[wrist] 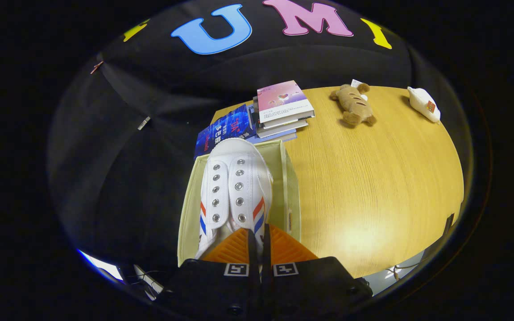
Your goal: Open the storage box then place both shoes into the box .Put the left shoe in first, then the right shoe, with the right side of both shoes facing outward in a uniform manner.
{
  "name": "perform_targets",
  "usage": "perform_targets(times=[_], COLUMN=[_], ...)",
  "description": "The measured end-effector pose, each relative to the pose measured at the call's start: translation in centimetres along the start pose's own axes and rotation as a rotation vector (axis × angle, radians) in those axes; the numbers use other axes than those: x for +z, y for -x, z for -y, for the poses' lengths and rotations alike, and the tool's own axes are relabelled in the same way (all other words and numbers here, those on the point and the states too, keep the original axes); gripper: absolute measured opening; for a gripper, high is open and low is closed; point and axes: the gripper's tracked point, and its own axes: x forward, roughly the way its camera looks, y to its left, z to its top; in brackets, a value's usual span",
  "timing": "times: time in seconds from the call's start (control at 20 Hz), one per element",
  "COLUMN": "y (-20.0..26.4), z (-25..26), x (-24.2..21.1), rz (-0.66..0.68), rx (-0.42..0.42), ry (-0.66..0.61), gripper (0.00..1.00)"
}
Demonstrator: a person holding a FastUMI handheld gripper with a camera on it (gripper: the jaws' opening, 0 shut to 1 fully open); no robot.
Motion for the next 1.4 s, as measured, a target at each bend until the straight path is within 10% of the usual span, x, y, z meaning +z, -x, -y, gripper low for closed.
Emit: perform_targets(times=[0.1, 0.35, 0.55, 1.4], y=[-0.4, 2.0, 4.1, 21.6], z=[-0.6, -1.6, 1.4, 21.5], x=[-0.8, 1.6, 2.9, 18.2], rz=[-0.025, 0.079, 0.147, 0.657], rx=[0.013, 0.085, 0.045, 0.020], ry=[0.010, 0.041, 0.085, 0.392], gripper=[0.09, 0.76, 0.98, 0.99])
